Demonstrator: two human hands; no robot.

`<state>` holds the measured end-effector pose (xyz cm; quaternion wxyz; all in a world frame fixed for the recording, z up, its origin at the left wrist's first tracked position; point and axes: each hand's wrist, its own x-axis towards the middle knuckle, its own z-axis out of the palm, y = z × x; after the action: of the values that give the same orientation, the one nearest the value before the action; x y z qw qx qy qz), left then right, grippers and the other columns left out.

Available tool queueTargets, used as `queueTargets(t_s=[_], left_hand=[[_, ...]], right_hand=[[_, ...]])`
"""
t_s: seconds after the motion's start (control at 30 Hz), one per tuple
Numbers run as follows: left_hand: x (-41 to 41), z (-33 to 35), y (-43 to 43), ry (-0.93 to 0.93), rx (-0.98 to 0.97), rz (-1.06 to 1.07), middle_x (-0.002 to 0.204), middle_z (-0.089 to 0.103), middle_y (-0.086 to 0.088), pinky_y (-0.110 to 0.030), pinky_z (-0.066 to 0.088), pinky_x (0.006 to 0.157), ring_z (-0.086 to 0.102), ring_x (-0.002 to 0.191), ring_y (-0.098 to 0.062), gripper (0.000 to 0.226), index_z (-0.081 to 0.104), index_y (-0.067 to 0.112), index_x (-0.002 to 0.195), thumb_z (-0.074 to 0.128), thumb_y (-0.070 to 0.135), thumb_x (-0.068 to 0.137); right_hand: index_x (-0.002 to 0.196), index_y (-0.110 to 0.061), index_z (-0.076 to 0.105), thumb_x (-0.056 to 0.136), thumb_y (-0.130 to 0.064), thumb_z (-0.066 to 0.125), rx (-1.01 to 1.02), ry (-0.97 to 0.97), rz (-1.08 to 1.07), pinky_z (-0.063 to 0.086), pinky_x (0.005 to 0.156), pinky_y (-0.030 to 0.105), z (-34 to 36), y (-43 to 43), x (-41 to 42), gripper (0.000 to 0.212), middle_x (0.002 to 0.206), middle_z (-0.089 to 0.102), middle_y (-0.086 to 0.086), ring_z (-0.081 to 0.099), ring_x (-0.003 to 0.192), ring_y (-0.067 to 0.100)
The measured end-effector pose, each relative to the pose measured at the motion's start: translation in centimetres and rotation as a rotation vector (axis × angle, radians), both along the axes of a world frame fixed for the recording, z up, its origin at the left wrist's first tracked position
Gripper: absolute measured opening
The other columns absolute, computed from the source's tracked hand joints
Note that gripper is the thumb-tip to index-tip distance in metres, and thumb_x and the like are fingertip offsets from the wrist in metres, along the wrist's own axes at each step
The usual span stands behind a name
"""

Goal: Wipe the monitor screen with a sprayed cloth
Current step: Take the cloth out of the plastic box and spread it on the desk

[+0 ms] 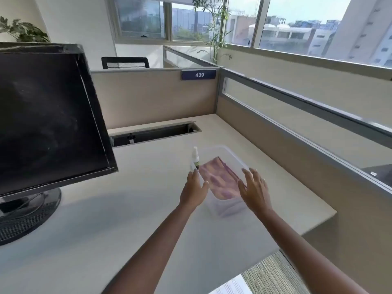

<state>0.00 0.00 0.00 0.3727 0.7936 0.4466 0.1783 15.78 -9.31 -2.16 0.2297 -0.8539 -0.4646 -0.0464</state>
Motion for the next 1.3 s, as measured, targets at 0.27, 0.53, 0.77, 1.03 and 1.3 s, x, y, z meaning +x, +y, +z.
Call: queueTargets(t_s=[0.27,0.53,0.77,1.03,1.3], left_hand=[[1.6,-0.4,0.2,0.147,0.031,-0.121,0.155,0.001,-0.014,-0.039,0.032,0.108,0.024,0.14,-0.027,0.074,0.003,0.005,0.145,0.048,0.03,0.091],[1.5,-1.1,1.1,0.29,0.107,-0.135,0.156,-0.009,-0.014,-0.04,0.017,0.113,0.008,0.144,-0.025,0.072,-0.009,0.003,0.144,0.034,0.036,0.096],[1.4,-1.8,1.1,0.299,0.112,-0.145,0.156,-0.013,-0.011,-0.043,0.011,0.116,0.005,0.145,-0.022,0.069,-0.013,0.006,0.143,0.029,0.036,0.096],[1.3,-1.8,0.9,0.257,0.081,-0.126,0.156,-0.013,-0.009,-0.044,0.01,0.117,0.001,0.145,-0.019,0.069,-0.013,0.007,0.143,0.028,0.037,0.097],[1.3,-1.0,1.3,0.2,-0.004,-0.148,0.156,-0.013,-0.01,-0.043,0.013,0.117,0.001,0.145,-0.021,0.073,-0.01,0.006,0.144,0.037,0.034,0.095]], right_hand=[[0.138,-0.005,0.038,0.093,-0.02,0.048,0.054,0.199,-0.028,0.032,0.105,0.036,-0.4,0.2,1.5,0.048,0.144,0.037,0.017,0.037,0.132,0.03],[0.142,-0.01,0.026,0.093,-0.022,0.042,-0.186,-0.034,-0.027,0.016,0.113,0.049,0.0,1.0,1.9,0.054,0.153,0.023,0.008,0.018,0.143,0.022],[0.139,-0.007,0.03,0.088,-0.042,0.053,-0.466,0.14,0.304,0.033,0.106,0.038,-0.1,6.7,0.1,0.066,0.143,0.037,0.013,0.033,0.133,0.028],[0.147,-0.004,0.011,0.094,-0.031,0.045,-0.798,0.055,0.336,0.03,0.111,0.041,-2.4,8.6,-0.9,0.068,0.149,0.029,0.019,0.033,0.135,0.031],[0.104,-0.001,0.057,0.088,-0.013,0.052,-0.566,0.129,0.37,0.049,0.075,0.033,0.0,8.0,0.9,0.02,0.094,0.059,0.018,0.047,0.08,0.021]])
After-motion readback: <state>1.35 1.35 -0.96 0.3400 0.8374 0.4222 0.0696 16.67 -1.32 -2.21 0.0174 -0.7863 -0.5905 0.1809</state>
